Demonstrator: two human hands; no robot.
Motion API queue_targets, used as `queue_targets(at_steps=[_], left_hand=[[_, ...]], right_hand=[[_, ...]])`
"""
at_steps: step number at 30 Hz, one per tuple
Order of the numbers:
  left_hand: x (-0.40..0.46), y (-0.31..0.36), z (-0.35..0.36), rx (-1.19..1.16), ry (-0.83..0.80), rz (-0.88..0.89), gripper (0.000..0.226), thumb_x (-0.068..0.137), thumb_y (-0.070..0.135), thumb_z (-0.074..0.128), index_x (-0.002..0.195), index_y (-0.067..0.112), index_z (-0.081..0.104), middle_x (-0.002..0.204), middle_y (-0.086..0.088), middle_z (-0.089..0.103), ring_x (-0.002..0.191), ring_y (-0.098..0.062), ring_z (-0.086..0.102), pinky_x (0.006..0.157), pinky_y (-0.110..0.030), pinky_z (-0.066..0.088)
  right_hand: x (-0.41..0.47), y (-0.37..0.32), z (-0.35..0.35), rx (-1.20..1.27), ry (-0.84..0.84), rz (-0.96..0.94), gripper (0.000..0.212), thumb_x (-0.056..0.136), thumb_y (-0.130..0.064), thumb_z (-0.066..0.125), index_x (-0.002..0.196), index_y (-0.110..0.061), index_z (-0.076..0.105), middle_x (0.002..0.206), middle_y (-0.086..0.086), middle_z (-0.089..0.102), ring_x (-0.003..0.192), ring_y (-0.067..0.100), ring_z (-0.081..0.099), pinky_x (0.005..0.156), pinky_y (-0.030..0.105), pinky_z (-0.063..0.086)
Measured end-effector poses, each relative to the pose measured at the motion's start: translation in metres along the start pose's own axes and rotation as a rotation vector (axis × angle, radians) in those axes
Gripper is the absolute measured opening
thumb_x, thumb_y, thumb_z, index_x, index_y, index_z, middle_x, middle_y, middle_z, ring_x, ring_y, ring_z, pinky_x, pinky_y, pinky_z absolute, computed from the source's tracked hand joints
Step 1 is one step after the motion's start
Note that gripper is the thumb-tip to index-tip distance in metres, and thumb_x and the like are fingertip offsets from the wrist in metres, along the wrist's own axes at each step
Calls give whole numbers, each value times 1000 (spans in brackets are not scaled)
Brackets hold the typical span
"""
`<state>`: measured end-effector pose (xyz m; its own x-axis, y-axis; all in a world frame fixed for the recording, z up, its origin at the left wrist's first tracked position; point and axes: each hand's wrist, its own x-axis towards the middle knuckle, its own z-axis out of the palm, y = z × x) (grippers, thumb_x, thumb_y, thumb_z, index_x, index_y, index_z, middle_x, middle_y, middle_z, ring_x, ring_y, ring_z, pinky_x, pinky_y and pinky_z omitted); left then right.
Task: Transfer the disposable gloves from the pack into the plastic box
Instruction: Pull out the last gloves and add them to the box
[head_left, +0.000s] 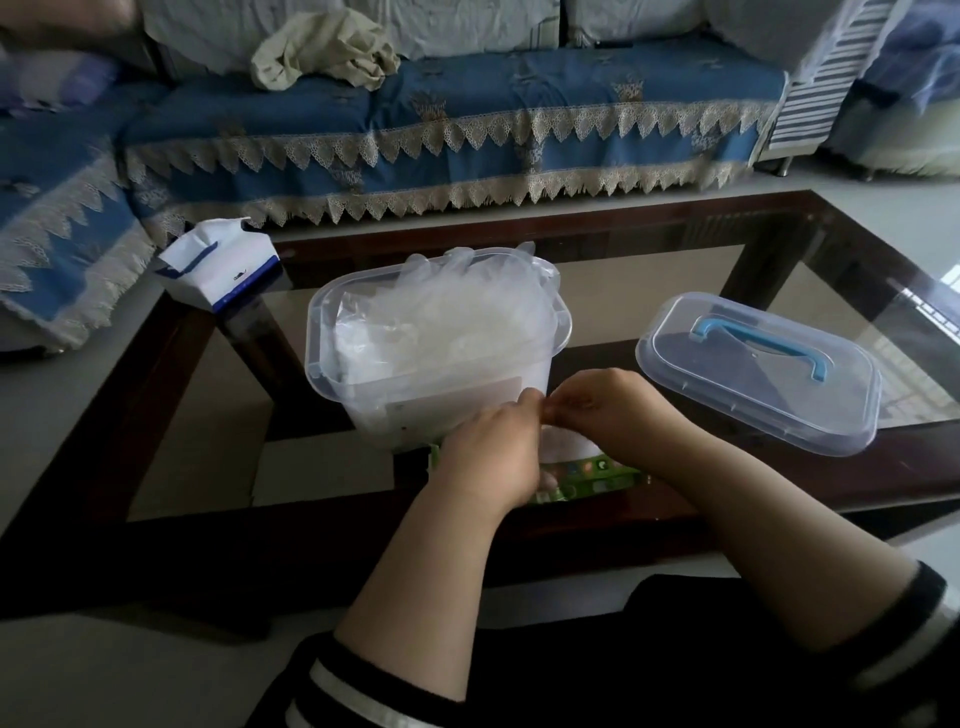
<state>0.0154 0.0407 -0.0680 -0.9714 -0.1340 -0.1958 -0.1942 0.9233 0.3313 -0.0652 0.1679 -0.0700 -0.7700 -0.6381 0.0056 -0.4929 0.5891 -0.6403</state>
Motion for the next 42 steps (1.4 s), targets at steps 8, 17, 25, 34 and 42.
queue_targets(at_steps=[8, 17, 25, 34, 42], left_hand=[[9, 0, 9, 155, -80, -6, 62, 81, 32, 76, 131, 16, 43, 125, -4, 56, 116, -27, 55, 92, -38, 48], [-8, 7, -44, -501, 287, 68, 18, 102, 27, 47, 105, 25, 65, 95, 12, 69, 78, -4, 67, 69, -26, 53], [-9, 6, -65, -847, 314, 160, 81, 69, 74, 46, 135, 26, 47, 123, 9, 65, 118, -1, 56, 98, -25, 45], [-1, 7, -70, -877, 432, 71, 18, 88, 38, 66, 99, 24, 61, 84, 2, 71, 76, -6, 69, 73, -26, 55], [-5, 8, -84, -812, 441, 176, 15, 91, 23, 65, 103, 25, 56, 77, 5, 72, 55, 6, 57, 49, -4, 37]], right_hand=[[-15, -25, -37, 827, 385, -107, 12, 89, -19, 56, 81, -15, 65, 69, -11, 68, 66, 1, 62, 63, 15, 50], [-13, -16, -57, 1163, 436, -45, 18, 80, -26, 60, 73, -19, 74, 79, 0, 71, 80, 14, 67, 76, 28, 56], [-15, -18, -52, 946, 318, -58, 20, 74, -37, 62, 70, -22, 76, 79, 2, 73, 78, 16, 69, 76, 32, 58], [-12, -25, -37, 861, 30, -62, 32, 83, -30, 51, 93, -7, 72, 96, 11, 74, 92, 27, 70, 79, 30, 58], [-15, -26, -36, 750, 248, -99, 59, 68, -71, 65, 82, -14, 72, 82, 12, 71, 78, 23, 67, 71, 41, 52]])
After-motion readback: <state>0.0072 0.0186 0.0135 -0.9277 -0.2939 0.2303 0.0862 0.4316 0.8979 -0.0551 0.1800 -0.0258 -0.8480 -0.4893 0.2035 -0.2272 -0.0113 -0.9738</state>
